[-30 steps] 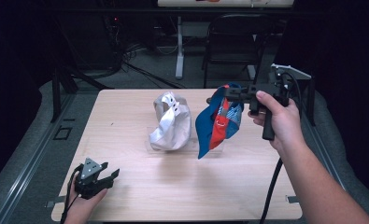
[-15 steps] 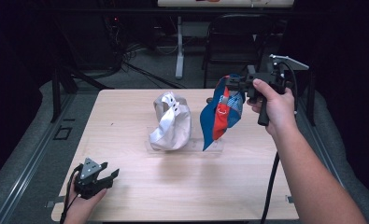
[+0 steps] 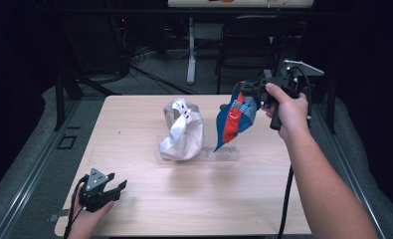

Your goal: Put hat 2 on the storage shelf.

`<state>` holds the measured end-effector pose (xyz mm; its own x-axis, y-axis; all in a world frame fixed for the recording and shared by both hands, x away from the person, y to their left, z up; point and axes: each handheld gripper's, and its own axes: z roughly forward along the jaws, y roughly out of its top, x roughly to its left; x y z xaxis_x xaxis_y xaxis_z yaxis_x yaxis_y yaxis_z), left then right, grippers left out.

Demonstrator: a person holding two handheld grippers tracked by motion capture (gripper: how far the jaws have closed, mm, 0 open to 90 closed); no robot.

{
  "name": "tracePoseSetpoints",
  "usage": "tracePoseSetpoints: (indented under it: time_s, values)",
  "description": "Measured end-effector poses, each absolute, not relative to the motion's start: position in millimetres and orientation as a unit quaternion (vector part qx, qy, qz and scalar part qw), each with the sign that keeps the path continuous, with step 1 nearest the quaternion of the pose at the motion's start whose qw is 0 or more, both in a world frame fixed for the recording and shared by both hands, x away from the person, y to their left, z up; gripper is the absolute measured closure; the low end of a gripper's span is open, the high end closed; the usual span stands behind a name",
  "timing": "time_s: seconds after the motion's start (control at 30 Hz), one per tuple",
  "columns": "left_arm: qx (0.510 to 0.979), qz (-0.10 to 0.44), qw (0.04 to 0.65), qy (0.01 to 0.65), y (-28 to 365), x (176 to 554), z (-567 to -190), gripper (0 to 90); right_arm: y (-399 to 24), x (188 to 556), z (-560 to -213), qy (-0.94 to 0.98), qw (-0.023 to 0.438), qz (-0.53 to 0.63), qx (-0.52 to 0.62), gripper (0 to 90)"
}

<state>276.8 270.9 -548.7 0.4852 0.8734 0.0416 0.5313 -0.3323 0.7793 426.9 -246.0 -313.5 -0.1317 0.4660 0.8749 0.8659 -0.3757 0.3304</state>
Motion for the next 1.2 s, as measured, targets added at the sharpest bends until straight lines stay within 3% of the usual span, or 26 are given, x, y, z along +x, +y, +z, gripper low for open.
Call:
tracePoseSetpoints:
  time_s: [0.77,1.2]
  values:
    - [0.78,0.237,0.365,0.45,271,277,-549,45.9,-257,422,-312,-0.546,0.2,-0.531,-0.617,77.8]
    - [0.781,0.236,0.363,0.45,271,277,-548,45.9,-241,426,-322,-0.555,0.203,-0.521,-0.616,77.8]
